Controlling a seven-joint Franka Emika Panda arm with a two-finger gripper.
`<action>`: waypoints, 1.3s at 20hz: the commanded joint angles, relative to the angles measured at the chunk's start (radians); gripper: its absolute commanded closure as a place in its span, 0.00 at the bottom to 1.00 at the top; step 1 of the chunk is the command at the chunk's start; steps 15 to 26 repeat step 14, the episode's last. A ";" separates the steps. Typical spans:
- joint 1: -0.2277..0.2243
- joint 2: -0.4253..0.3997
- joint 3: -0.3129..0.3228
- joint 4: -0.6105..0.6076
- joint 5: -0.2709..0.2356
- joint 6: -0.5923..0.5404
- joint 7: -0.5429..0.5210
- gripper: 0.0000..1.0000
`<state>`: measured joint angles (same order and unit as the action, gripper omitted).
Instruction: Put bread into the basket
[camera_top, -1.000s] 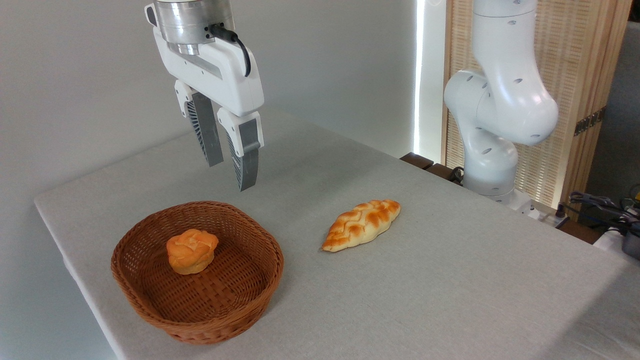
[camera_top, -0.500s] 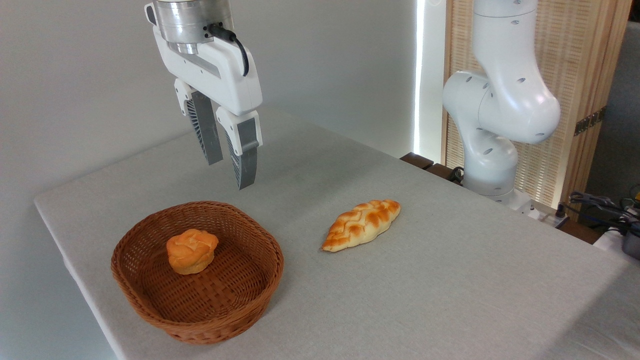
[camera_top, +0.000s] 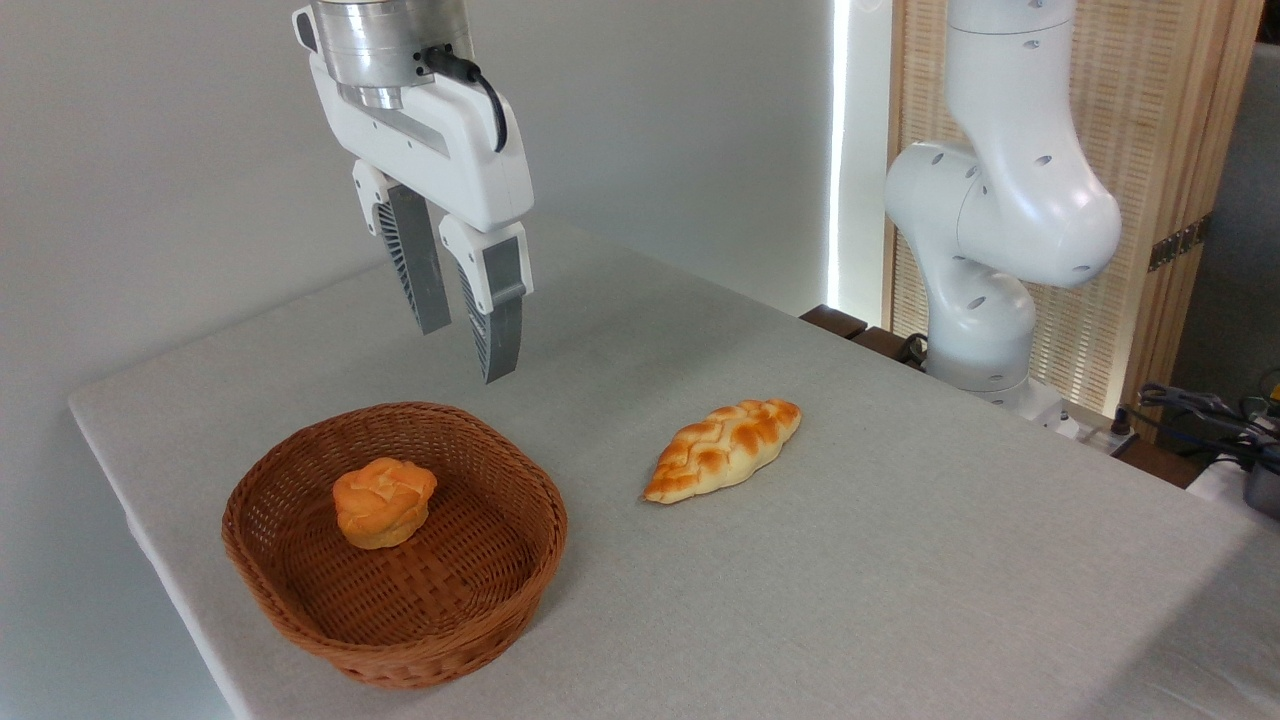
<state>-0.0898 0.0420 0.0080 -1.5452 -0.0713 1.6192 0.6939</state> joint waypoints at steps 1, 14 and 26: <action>0.012 -0.016 -0.011 -0.006 0.033 -0.024 -0.016 0.00; 0.012 -0.016 -0.010 -0.006 0.042 -0.047 -0.014 0.00; 0.012 -0.016 -0.010 -0.006 0.042 -0.047 -0.014 0.00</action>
